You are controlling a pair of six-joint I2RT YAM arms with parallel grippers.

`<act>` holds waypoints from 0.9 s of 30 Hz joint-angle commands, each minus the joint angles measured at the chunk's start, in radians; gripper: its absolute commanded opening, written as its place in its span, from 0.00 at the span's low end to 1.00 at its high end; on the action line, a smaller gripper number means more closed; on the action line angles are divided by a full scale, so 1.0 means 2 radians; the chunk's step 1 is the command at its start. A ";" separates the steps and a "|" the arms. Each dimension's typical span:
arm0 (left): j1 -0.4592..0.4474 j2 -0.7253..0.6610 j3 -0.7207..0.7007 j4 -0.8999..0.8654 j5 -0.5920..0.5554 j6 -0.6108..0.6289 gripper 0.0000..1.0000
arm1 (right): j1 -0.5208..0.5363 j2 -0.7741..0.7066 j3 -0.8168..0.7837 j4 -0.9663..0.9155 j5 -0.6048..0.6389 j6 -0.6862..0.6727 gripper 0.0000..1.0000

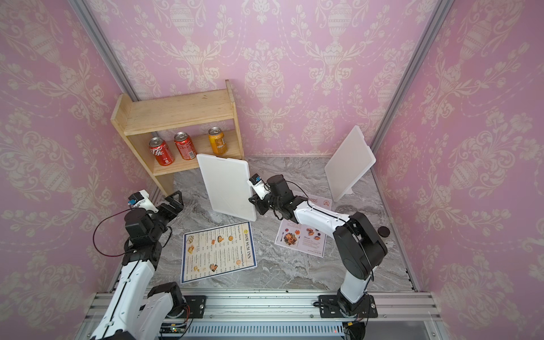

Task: Insert the menus into the narrow rack
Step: Move the narrow rack to the center of the board.

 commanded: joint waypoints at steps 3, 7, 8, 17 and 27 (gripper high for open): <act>0.003 0.011 0.008 0.027 0.030 -0.019 0.99 | -0.010 0.016 -0.042 -0.116 0.087 -0.007 0.00; -0.008 0.029 0.009 0.040 0.036 -0.017 0.99 | -0.013 0.000 -0.071 -0.118 0.093 0.003 0.00; -0.013 0.035 0.010 0.043 0.038 -0.013 0.99 | -0.013 -0.007 -0.080 -0.115 0.097 0.004 0.00; -0.101 0.163 0.052 0.133 0.054 0.025 0.99 | -0.021 -0.017 -0.108 -0.129 0.101 0.042 0.00; -0.101 0.313 0.083 0.328 0.169 0.021 0.98 | -0.013 0.000 -0.130 -0.145 0.170 0.124 0.09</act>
